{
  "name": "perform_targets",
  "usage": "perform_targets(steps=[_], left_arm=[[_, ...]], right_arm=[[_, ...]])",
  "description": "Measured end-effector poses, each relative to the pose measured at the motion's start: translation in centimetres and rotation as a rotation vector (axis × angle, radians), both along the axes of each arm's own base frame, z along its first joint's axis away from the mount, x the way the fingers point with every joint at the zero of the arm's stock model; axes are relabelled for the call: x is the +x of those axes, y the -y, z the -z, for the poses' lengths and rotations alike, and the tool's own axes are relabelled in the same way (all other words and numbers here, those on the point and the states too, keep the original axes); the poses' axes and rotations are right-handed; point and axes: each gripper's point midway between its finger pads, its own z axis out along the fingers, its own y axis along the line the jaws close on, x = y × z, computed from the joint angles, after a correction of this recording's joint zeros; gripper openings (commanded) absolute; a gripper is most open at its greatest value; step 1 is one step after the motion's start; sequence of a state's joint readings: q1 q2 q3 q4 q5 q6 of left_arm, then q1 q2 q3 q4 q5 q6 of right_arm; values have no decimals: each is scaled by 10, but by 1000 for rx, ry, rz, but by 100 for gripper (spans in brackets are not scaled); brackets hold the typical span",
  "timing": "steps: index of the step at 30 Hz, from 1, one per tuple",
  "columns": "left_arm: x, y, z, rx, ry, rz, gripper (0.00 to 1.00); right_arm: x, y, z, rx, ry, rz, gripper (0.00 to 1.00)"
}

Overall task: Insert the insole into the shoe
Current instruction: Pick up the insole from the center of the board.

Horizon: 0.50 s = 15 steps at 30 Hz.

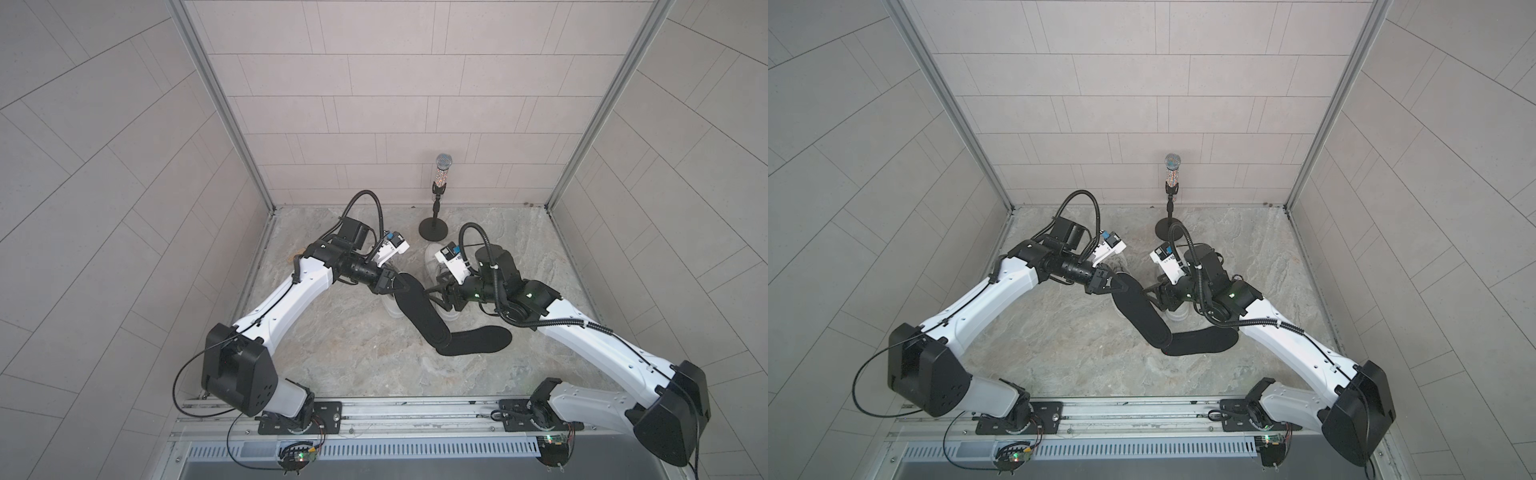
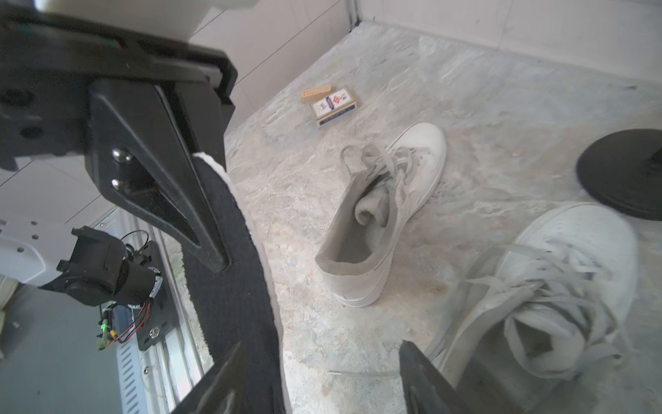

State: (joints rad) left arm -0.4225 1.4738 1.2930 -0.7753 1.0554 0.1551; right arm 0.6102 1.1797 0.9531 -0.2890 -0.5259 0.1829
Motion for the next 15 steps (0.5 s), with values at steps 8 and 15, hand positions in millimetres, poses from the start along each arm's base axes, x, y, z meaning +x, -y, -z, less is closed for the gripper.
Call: perform_targets(steps=[8, 15], left_arm=[[0, 0, 1, 30, 4, 27, 0], [16, -10, 20, 135, -49, -74, 0]], right_arm=[[-16, -17, 24, 55, -100, -101, 13], [-23, -32, 38, 49, -48, -69, 29]])
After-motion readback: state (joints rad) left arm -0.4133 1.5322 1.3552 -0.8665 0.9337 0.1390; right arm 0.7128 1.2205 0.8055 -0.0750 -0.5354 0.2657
